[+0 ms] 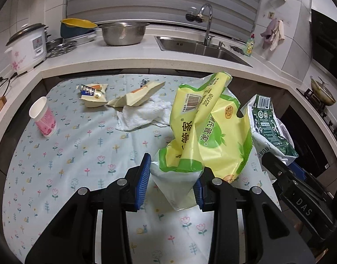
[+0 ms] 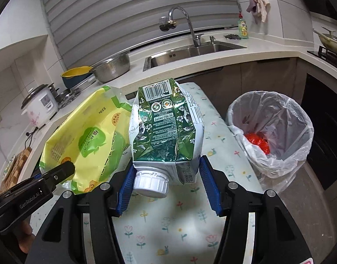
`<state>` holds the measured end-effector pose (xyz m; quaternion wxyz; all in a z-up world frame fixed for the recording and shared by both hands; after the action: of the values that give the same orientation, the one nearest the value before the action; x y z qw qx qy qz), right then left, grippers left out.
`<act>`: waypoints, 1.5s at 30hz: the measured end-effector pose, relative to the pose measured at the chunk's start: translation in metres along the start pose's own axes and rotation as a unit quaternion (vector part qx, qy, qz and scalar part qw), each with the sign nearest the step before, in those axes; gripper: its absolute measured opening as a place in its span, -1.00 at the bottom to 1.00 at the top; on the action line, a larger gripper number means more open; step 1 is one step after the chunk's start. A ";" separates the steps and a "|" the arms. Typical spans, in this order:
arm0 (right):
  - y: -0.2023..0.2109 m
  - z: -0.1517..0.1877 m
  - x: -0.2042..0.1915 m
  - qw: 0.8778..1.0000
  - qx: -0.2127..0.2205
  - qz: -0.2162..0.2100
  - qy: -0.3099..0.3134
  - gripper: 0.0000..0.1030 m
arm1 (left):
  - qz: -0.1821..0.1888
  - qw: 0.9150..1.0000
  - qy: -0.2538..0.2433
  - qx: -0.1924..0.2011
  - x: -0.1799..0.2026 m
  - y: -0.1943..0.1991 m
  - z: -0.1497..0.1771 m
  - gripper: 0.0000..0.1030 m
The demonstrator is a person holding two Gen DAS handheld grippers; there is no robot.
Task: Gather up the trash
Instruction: 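Carry the milk carton and wipes pack over the trash bin with both tools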
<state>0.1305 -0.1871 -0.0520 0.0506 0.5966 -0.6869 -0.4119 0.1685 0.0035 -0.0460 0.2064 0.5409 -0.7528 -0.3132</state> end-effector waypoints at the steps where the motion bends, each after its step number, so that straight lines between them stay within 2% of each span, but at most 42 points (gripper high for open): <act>1: 0.002 -0.003 0.008 1.000 0.003 0.004 -0.004 0.07 | 0.003 1.000 -0.006 0.000 0.008 -0.002 -0.002 -0.35; 15: 0.011 -0.039 0.112 0.996 0.030 0.059 -0.059 0.07 | 0.054 0.995 -0.081 -0.006 0.116 -0.035 -0.026 -0.34; 23: 0.007 -0.057 0.159 0.992 0.037 0.088 -0.079 0.07 | 0.074 0.992 -0.104 -0.016 0.160 -0.063 -0.038 -0.34; 33: -0.008 -0.070 0.197 0.989 0.033 0.108 -0.096 0.07 | 0.085 0.988 -0.124 -0.031 0.200 -0.098 -0.050 -0.34; 41: -0.025 -0.073 0.213 0.988 0.022 0.116 -0.101 0.07 | 0.091 0.987 -0.124 -0.046 0.214 -0.127 -0.056 -0.30; 44: -0.032 -0.074 0.213 0.989 0.016 0.114 -0.097 0.08 | 0.092 0.987 -0.123 -0.048 0.215 -0.135 -0.056 -0.26; 45: -0.034 -0.075 0.212 0.989 0.014 0.114 -0.096 0.09 | 0.093 0.987 -0.121 -0.048 0.215 -0.136 -0.056 -0.15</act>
<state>0.1388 -0.4060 -0.1140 0.0229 0.4732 -0.7576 -0.4490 0.2273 -0.2431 -0.1067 0.1678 0.4158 -0.8033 -0.3920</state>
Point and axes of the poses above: each gripper's, at about its wrist camera, not at the fingertips, and y roughly against the way its jaws point, x to its right, z to its underside, the point moved 4 cm from there along -y, roughly the way its jaws point, and after that the axes turned 13 degrees about -y, right-handed, at the moved point
